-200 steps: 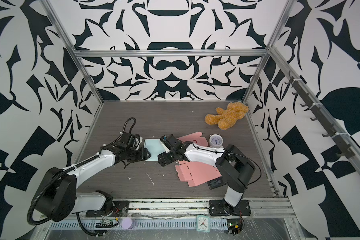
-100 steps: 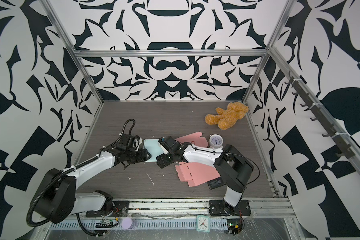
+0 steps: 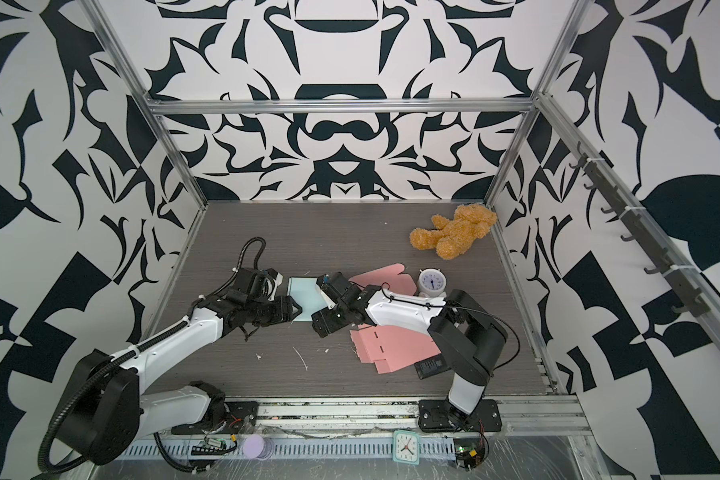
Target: Fold the paper box
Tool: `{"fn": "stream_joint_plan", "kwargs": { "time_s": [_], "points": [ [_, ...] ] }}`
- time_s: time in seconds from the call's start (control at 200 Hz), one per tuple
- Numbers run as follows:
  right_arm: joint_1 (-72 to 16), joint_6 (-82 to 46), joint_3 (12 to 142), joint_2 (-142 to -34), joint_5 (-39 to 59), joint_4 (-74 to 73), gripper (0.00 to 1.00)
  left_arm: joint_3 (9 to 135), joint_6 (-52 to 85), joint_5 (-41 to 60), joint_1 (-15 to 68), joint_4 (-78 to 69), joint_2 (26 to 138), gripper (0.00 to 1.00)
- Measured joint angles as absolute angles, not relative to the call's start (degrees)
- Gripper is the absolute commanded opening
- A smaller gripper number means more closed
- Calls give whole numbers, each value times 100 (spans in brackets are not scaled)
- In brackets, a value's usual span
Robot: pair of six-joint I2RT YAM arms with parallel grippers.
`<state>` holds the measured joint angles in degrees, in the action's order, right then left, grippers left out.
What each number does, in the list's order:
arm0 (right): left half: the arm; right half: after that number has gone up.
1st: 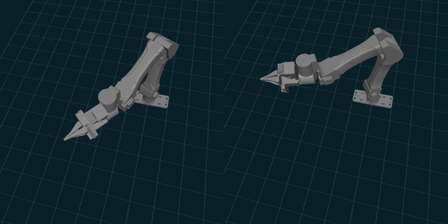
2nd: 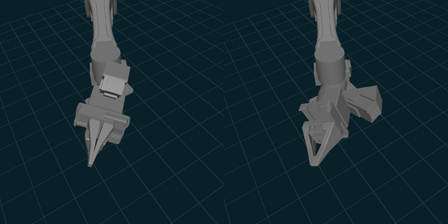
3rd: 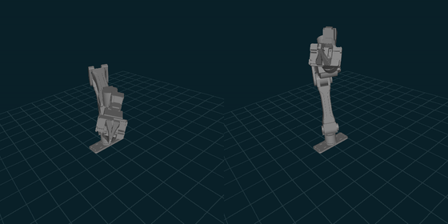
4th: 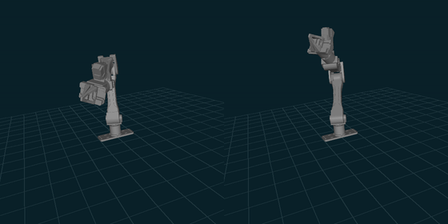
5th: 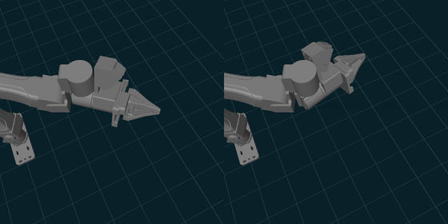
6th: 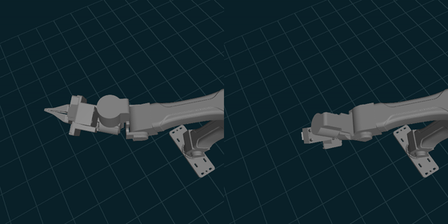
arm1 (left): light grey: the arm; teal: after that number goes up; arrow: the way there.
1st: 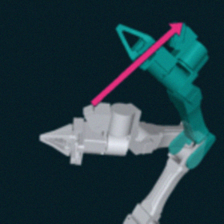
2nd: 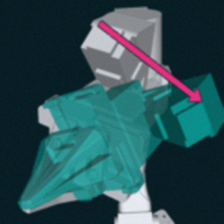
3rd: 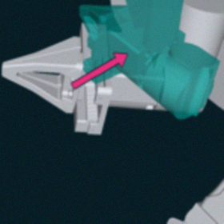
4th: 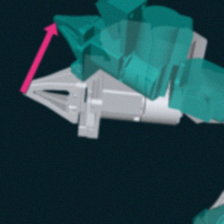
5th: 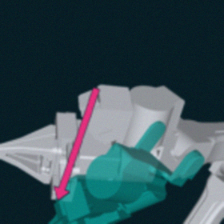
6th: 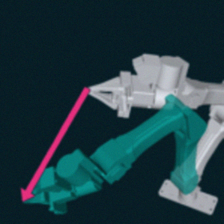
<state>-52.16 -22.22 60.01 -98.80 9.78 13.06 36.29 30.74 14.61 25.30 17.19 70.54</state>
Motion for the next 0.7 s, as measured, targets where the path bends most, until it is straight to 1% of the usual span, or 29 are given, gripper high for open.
{"fn": "stream_joint_plan", "kwargs": {
  "time_s": [0.285, 0.51, 0.7],
  "points": [
    [-5218, -2220, 6001, -9867, 926, 1302, 90, 3629, 3114, 1450, 2541, 1715, 7218, 65],
    [-5225, -2222, 6001, -9867, 921, 1302, 89, 3629, 3155, 1444, 2541, 1723, 7227, 67],
    [-5251, -2244, 5996, -9867, 921, 1271, 93, 3629, 3183, 1435, 2558, 1896, 7026, 69]
  ]
}}
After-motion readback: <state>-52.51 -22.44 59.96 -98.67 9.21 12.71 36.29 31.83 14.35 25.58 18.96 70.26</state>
